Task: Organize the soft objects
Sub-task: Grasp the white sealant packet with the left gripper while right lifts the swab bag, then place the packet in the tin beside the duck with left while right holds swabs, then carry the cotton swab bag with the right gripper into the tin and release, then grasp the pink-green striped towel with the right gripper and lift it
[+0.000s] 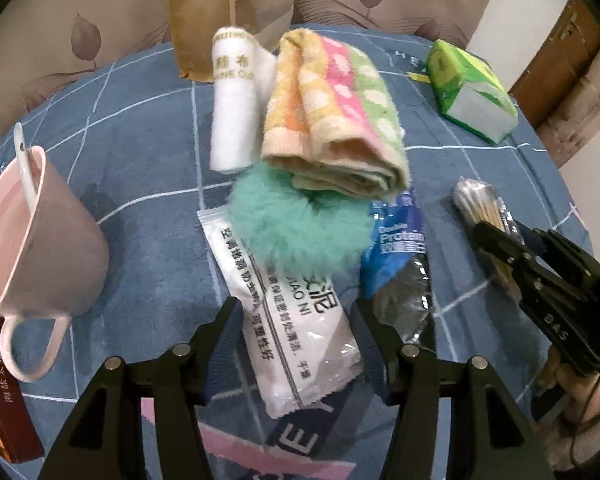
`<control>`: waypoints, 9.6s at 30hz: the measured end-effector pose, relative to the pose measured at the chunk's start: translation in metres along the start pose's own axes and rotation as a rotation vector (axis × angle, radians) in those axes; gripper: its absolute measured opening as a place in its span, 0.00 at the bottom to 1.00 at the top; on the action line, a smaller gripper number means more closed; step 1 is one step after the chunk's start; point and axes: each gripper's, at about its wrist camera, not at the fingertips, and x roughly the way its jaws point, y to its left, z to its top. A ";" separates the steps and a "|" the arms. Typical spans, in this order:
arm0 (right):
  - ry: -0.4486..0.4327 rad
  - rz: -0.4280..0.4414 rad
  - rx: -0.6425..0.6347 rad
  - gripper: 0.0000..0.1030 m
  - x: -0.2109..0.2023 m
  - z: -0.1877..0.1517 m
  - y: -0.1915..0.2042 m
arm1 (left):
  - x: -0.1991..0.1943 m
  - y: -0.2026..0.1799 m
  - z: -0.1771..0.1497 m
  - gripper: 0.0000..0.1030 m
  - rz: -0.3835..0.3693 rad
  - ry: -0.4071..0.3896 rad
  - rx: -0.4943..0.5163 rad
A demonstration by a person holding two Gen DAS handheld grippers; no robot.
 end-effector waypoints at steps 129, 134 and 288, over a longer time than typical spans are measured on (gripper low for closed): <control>0.025 -0.136 -0.108 0.18 0.002 0.000 0.026 | -0.180 0.283 -0.145 0.54 0.532 -0.262 -0.389; 0.016 -0.117 -0.099 0.18 -0.011 0.010 0.044 | -0.184 0.290 -0.156 0.54 0.518 -0.287 -0.436; -0.034 -0.078 0.180 0.33 0.019 0.010 -0.046 | 0.016 -0.006 0.035 0.57 -0.056 -0.029 0.070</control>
